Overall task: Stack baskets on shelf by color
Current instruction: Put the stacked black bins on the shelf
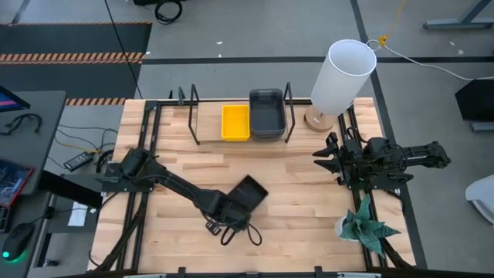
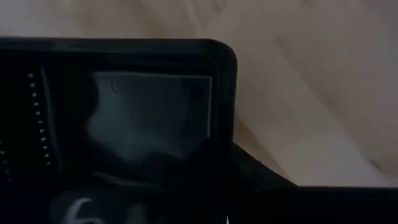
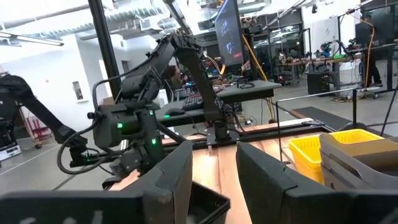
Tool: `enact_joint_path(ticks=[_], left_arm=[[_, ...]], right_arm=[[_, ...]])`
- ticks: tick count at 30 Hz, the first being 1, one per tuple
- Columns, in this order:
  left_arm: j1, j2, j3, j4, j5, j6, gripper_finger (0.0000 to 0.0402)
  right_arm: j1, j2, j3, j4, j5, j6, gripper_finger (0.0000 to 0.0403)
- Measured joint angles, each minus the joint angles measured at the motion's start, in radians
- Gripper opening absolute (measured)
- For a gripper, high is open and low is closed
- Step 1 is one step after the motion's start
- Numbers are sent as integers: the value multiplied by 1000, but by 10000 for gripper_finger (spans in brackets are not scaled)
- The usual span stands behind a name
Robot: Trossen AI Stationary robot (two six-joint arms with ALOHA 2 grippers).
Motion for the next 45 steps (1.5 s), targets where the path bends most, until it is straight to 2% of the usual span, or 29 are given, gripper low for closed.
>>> enact_joint_path(ticks=[4,7,11,18,27,31,45], left_arm=[[15,-83,-22,-99,1,-141,16],[16,-186,-93,-121,-27,-224,15],[17,-341,-185,-111,-89,-302,15],[74,-511,-313,-128,-102,-414,15],[156,-526,-433,-126,-103,-441,15],[184,-526,-438,-100,-135,-453,15],[289,-525,-438,-110,-133,-441,15]], right_arm=[[0,-1,0,0,0,0,130],[0,0,0,1,0,0,130],[0,0,0,2,0,0,130],[0,0,0,0,0,0,130],[0,0,0,0,0,0,130],[0,0,0,0,0,0,130],[0,0,0,0,0,0,130]])
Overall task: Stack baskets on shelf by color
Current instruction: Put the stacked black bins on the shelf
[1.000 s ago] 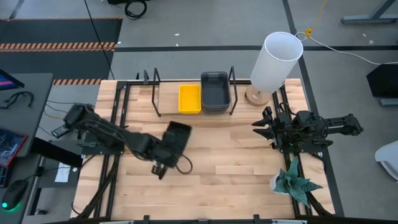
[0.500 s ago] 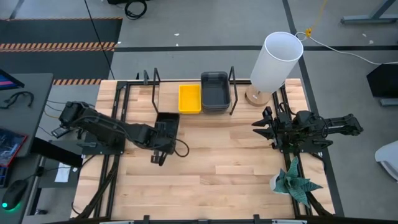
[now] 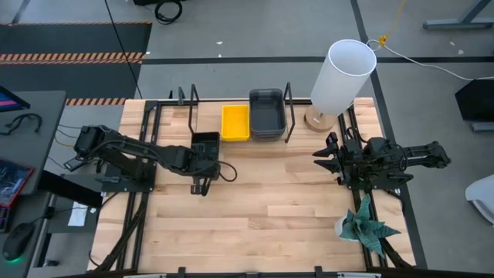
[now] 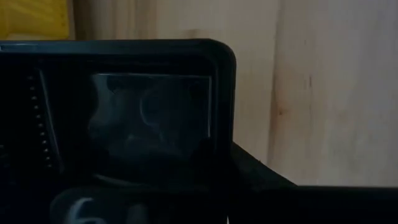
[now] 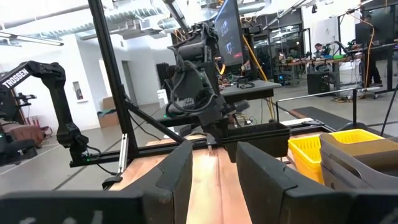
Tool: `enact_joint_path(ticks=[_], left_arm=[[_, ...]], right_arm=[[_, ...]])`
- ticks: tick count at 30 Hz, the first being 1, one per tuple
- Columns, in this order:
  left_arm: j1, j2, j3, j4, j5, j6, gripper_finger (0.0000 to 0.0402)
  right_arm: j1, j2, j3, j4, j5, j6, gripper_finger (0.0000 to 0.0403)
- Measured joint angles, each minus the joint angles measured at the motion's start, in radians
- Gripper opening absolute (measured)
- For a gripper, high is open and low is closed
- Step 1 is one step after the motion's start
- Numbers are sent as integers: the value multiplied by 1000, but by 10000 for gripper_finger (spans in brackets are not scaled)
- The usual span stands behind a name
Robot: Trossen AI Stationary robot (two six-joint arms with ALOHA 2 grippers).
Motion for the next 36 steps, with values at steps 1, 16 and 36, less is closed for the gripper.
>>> enact_joint_path(ticks=[1,16,36], left_arm=[[8,0,0,1,1,8,15],[135,1,0,43,-41,194,15],[412,63,2,141,30,405,26]], right_arm=[[0,0,0,0,0,0,130],[0,0,0,0,0,0,130],[0,0,0,0,0,0,130]])
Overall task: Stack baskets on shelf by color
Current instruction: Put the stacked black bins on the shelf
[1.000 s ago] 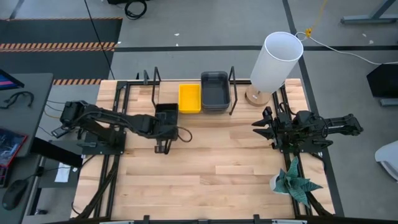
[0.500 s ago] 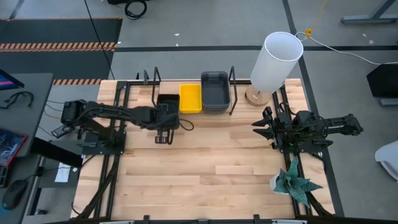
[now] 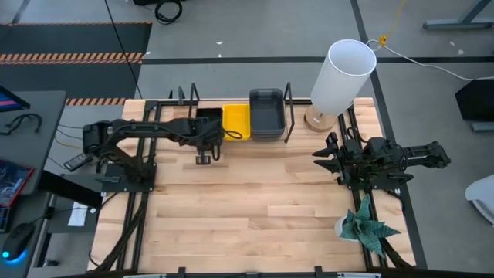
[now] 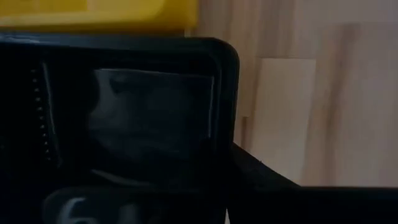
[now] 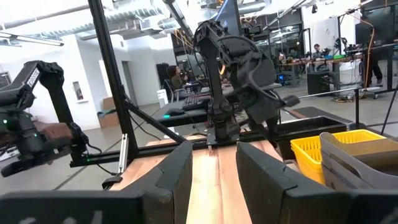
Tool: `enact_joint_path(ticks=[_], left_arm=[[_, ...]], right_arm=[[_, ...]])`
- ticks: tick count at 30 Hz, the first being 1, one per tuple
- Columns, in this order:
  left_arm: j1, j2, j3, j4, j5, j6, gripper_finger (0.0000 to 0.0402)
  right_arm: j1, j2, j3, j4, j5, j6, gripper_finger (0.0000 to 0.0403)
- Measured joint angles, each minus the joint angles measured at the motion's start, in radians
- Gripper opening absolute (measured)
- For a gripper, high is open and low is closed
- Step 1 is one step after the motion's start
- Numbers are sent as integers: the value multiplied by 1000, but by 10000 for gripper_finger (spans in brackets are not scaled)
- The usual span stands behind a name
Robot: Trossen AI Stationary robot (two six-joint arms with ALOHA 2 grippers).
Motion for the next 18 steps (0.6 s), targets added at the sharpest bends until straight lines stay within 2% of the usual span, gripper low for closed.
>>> enact_joint_path(ticks=[11,14,18], left_arm=[[8,52,0,30,-122,-3,153],[8,46,7,30,-153,-4,172],[8,47,21,49,-165,-4,177]], right_arm=[[0,0,0,0,0,0,130],[0,0,0,0,0,0,130],[0,0,0,0,0,0,130]])
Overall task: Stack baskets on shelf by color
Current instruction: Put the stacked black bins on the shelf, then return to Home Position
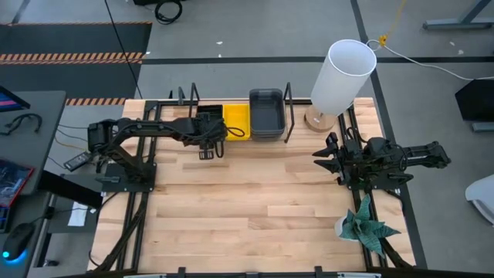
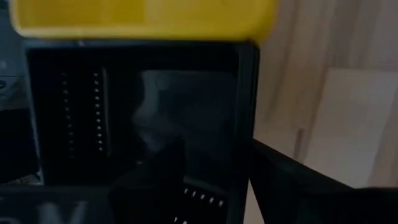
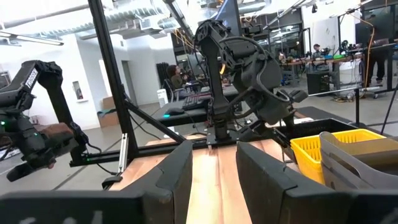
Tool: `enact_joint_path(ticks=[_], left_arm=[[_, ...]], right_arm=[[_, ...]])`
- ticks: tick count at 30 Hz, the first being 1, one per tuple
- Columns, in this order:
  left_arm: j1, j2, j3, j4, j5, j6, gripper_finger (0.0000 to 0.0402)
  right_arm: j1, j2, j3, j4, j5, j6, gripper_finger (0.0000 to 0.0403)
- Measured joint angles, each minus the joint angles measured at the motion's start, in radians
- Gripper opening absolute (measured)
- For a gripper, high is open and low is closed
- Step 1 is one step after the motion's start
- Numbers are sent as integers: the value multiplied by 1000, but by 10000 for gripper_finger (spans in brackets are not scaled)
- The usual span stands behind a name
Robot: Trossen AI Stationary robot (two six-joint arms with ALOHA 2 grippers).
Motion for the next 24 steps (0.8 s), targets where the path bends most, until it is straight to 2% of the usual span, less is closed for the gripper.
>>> enact_joint_path(ticks=[4,9,18,24], left_arm=[[0,0,0,33,-41,-6,174],[-12,-3,0,26,-41,1,174],[-50,-154,2,18,-32,-1,173],[-52,-324,2,45,169,-84,165]], right_arm=[[0,0,0,0,0,0,130],[0,0,0,0,0,0,130],[0,0,0,1,0,0,130],[0,0,0,0,0,0,130]])
